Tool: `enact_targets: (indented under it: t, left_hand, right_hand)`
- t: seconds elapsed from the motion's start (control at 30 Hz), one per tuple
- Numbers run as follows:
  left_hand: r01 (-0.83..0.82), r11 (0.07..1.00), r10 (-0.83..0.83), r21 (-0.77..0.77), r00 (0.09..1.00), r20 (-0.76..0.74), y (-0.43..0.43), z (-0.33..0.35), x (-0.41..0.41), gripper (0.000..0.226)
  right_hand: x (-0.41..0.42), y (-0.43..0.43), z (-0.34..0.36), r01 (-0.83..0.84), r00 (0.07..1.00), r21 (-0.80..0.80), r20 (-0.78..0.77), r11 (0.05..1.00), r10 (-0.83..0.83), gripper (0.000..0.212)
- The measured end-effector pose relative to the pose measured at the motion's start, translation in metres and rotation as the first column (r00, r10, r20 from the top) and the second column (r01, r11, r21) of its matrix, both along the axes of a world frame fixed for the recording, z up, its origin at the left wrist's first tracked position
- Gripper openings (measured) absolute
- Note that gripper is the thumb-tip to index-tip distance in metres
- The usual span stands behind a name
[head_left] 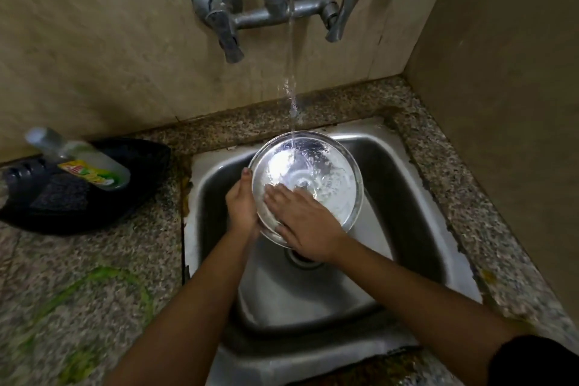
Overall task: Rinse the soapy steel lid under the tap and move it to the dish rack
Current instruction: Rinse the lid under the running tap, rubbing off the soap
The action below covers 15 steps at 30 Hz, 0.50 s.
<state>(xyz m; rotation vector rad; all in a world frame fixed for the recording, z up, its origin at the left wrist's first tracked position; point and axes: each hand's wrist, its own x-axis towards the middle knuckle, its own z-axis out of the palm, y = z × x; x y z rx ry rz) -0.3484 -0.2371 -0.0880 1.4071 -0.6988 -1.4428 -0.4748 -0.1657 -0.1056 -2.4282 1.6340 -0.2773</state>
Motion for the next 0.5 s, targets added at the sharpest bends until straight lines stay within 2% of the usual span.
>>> enact_targets:
  t: [0.07, 0.17, 0.27, 0.37, 0.43, 0.5]
  left_hand:
    - [0.019, 1.0, -0.019, -0.008, 0.999, 0.05, 0.0, -0.003, 0.008, 0.033]
    - [0.036, 0.999, -0.036, -0.006, 0.998, 0.055, 0.006, -0.005, 0.001, 0.035]
    - [0.047, 0.999, -0.047, 0.003, 0.998, 0.031, 0.012, -0.004, -0.011, 0.037]
    - [0.054, 0.998, -0.055, -0.033, 0.998, -0.032, 0.012, 0.0, -0.013, 0.034]
    - [0.0, 0.999, -0.001, -0.04, 1.0, -0.029, 0.008, 0.005, -0.005, 0.032]
    - [-0.04, 0.998, 0.041, -0.044, 0.999, 0.018, 0.002, 0.005, 0.009, 0.033]
  right_hand:
    - [-0.025, 0.014, -0.009, 0.066, 0.997, 0.038, -0.037, 0.997, -0.065, 0.065]
    - [-0.046, 0.004, -0.006, 0.327, 0.941, 0.01, -0.089, 0.945, -0.325, 0.07]
    - [-0.027, -0.027, 0.012, 0.42, 0.907, -0.025, -0.02, 0.907, -0.42, 0.073]
    - [0.01, -0.032, 0.024, 0.228, 0.971, -0.031, 0.077, 0.973, -0.225, 0.065]
    - [0.017, -0.012, 0.021, 0.003, 1.0, -0.021, 0.03, 1.0, -0.002, 0.061]
    - [0.002, 0.012, 0.011, -0.105, 0.994, 0.006, -0.041, 0.994, 0.105, 0.063]
